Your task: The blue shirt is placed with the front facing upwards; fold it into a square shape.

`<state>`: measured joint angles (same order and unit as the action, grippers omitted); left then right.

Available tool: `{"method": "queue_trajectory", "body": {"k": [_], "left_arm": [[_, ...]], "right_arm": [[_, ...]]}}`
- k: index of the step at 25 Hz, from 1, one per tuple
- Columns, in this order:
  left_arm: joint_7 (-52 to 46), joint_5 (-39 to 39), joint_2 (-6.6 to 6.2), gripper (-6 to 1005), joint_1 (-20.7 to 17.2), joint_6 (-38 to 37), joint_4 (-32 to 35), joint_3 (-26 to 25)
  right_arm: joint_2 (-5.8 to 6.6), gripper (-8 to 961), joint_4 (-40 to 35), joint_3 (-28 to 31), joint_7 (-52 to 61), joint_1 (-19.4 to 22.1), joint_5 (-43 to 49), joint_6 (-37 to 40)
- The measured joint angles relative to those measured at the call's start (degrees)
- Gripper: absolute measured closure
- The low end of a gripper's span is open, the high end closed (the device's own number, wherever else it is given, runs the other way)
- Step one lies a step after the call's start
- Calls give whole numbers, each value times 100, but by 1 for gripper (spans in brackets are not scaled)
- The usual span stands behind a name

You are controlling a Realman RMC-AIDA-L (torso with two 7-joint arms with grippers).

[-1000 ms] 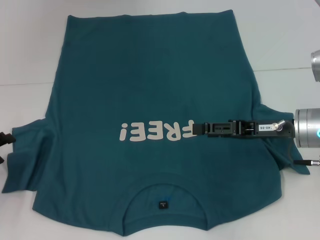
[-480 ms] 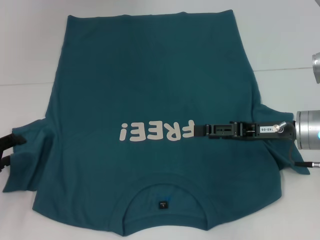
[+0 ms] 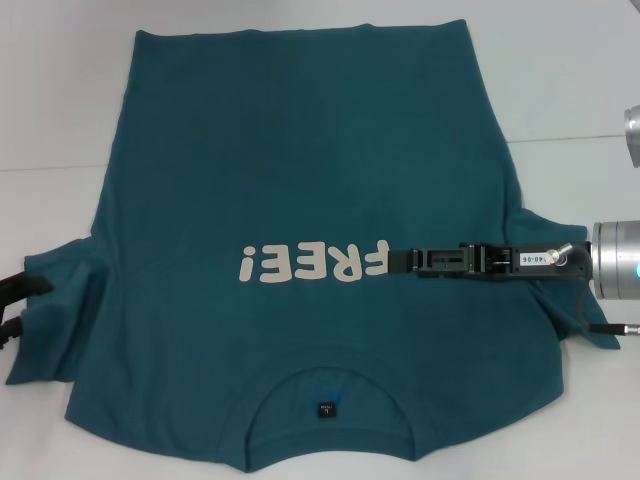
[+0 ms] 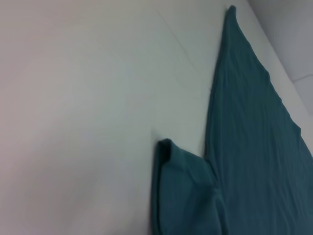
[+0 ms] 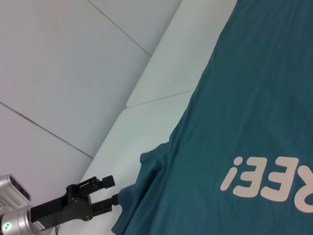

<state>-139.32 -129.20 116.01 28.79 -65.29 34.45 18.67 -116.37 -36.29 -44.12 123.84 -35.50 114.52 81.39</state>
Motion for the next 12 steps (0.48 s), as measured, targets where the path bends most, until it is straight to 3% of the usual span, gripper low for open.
{"method": "queue_trajectory", "body": {"k": [12], "left_arm": [[7, -250, -81, 220, 236, 187, -200, 71]], "right_arm": [[0, 41, 0, 0, 0, 8, 0, 0]]}}
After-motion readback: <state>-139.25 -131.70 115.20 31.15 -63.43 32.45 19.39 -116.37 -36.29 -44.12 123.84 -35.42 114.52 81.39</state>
